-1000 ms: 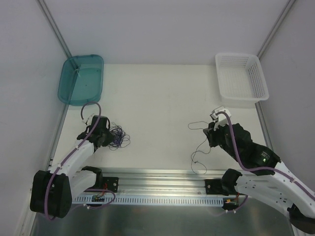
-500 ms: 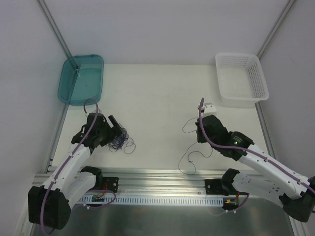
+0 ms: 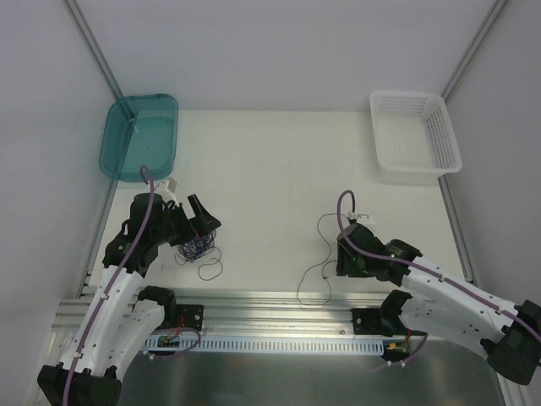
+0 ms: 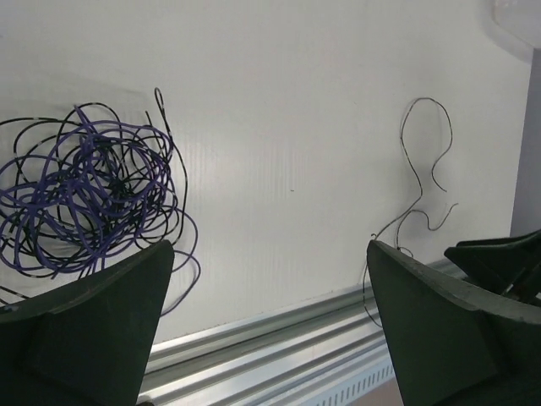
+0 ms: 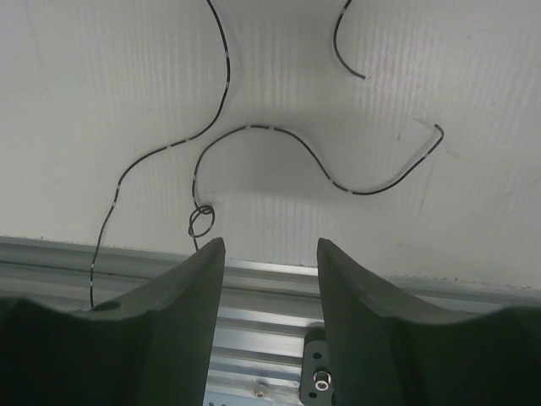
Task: Untangle the cables
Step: Untie the cable.
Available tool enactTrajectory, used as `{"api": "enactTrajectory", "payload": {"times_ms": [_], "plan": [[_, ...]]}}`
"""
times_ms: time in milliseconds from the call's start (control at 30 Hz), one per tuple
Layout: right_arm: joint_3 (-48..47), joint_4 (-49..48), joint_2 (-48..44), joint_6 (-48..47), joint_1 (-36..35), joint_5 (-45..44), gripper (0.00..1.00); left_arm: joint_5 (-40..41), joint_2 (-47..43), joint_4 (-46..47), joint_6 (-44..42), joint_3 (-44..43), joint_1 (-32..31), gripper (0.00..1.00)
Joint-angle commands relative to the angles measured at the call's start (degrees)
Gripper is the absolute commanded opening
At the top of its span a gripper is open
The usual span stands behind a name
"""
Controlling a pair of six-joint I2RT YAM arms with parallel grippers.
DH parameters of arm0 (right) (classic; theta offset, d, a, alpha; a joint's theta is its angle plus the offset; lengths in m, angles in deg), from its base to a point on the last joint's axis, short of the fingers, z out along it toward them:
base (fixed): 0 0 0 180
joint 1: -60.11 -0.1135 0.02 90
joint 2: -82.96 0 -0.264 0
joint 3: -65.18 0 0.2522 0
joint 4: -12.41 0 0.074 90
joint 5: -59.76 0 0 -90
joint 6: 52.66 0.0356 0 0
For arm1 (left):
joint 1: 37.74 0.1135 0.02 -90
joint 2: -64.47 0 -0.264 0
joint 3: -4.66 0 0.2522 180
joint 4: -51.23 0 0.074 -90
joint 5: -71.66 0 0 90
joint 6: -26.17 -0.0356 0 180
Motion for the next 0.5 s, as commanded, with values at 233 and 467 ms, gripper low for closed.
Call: {"api": "enactTrajectory", "payload": {"times_ms": [233,467], "plan": [[3.13,-8.21,6.25,-0.52,0.01,11.70,0.43,-12.00,-2.93,-2.28,-4.25,0.59,0.20,0.99],[1.63,-13.13,13.81,-2.27,-0.34,15.04,0.43,-12.27,-3.54,-2.28,-4.87,3.15,0.20,0.99]]}}
